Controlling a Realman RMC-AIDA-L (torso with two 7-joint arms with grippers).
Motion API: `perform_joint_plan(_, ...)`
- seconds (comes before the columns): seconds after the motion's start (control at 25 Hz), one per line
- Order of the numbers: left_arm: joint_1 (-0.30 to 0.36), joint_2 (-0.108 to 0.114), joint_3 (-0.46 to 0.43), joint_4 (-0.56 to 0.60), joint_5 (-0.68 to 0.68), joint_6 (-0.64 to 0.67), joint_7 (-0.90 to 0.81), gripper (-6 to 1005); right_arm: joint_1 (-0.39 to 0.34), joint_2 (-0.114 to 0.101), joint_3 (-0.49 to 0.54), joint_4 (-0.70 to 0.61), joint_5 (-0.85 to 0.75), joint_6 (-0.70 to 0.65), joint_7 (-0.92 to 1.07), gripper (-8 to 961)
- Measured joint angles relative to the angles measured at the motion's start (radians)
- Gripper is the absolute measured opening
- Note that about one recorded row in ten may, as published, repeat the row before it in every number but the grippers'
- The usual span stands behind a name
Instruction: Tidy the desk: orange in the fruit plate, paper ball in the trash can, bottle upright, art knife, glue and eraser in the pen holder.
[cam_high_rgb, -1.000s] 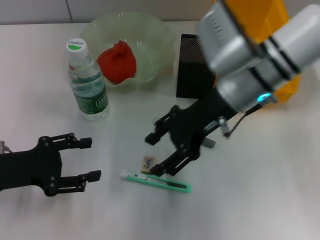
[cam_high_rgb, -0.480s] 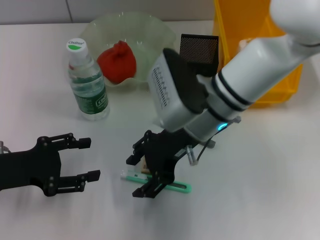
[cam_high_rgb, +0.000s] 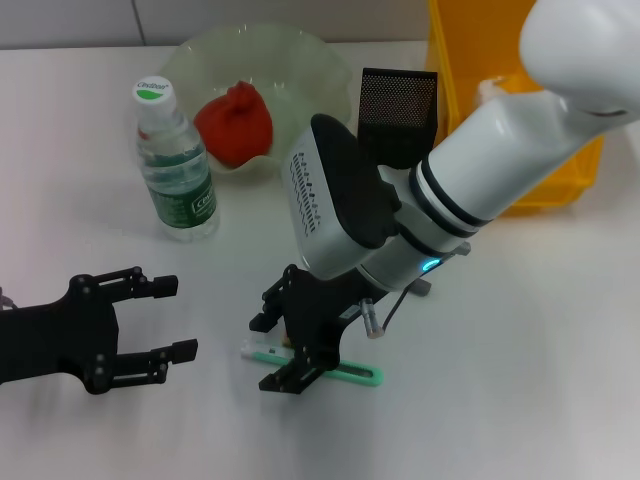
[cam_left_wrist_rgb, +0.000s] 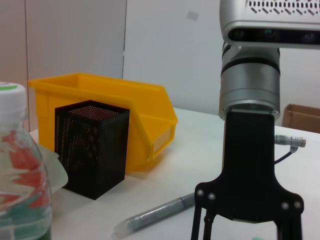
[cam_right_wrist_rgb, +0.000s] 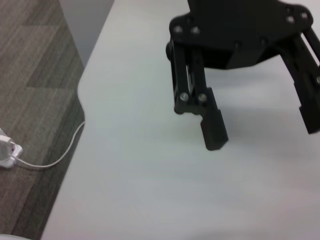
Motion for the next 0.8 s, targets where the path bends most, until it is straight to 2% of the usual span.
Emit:
perform_joint_plan(0.08, 0.001, 0.0, -0.001, 0.001, 0.0, 0.0, 0.0, 776, -0.002, 0.0, -0.008, 0.0, 0.0, 0.009, 0.001, 740)
perform_joint_plan(0.28, 0.003, -0.001, -0.002, 0.001, 0.0, 0.001, 0.0, 776, -0.009, 0.0, -0.051, -0.001, 0.001, 0.051, 0.012, 668)
perform_joint_plan(0.6, 0.005, -0.001, -0.008, 0.0, -0.001, 0.003, 0.0, 776, -0.014, 0.0, -0.071, -0.006, 0.004, 0.069, 0.012, 352)
perform_joint_plan(0.8, 0.006, -0.001, -0.011, 0.0, -0.001, 0.003, 0.001, 777, -0.015, 0.0, -0.076, -0.006, 0.005, 0.072, 0.012, 259)
